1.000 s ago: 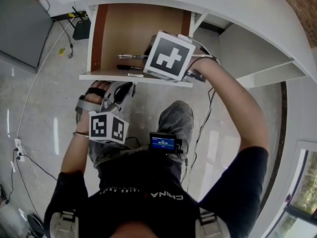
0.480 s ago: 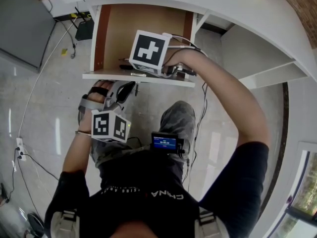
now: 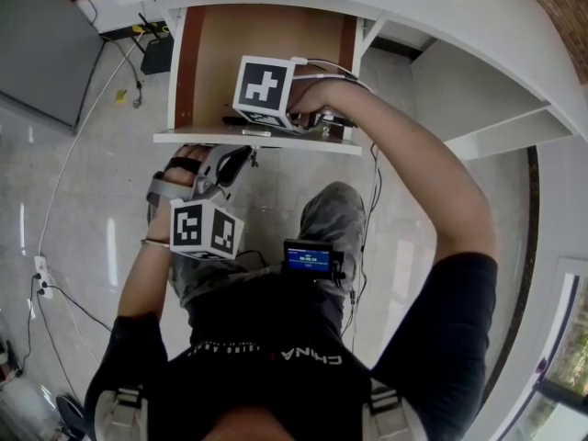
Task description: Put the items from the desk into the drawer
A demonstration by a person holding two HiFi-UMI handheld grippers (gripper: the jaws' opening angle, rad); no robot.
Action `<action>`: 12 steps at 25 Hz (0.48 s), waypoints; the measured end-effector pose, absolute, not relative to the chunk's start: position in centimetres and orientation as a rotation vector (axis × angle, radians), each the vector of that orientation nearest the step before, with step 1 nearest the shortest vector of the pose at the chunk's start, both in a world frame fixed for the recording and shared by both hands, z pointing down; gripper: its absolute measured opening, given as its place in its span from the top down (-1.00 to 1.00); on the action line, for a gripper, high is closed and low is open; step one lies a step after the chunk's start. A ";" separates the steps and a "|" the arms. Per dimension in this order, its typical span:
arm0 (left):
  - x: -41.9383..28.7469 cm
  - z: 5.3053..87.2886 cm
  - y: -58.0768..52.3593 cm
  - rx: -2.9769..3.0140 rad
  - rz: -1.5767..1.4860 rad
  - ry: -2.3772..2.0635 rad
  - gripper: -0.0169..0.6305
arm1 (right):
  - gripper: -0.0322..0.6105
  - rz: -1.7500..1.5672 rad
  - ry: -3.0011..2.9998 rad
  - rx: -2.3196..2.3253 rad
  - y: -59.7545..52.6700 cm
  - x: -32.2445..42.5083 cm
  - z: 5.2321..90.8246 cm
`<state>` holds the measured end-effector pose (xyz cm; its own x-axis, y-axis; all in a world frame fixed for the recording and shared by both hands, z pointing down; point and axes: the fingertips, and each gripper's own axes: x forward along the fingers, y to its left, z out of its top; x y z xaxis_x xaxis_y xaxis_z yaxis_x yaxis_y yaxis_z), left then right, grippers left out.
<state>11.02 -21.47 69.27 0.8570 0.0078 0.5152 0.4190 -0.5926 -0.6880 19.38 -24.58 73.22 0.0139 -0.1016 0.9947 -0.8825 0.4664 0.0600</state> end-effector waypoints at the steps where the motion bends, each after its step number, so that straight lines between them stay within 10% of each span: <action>1: 11.0 69.3 -21.5 -2.143 -0.590 -0.308 0.84 | 0.73 0.774 -1.445 0.926 -24.6 19.4 73.2; 12: 10.9 69.2 -21.4 -2.143 -0.595 -0.308 0.84 | 0.73 0.808 -1.467 0.934 -24.6 19.3 73.1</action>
<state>10.93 -21.44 69.24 0.8555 0.0055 0.5178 0.4193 -0.5941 -0.6864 19.33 -24.57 73.09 -0.0222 -0.1033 0.9944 -0.8954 0.4444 0.0262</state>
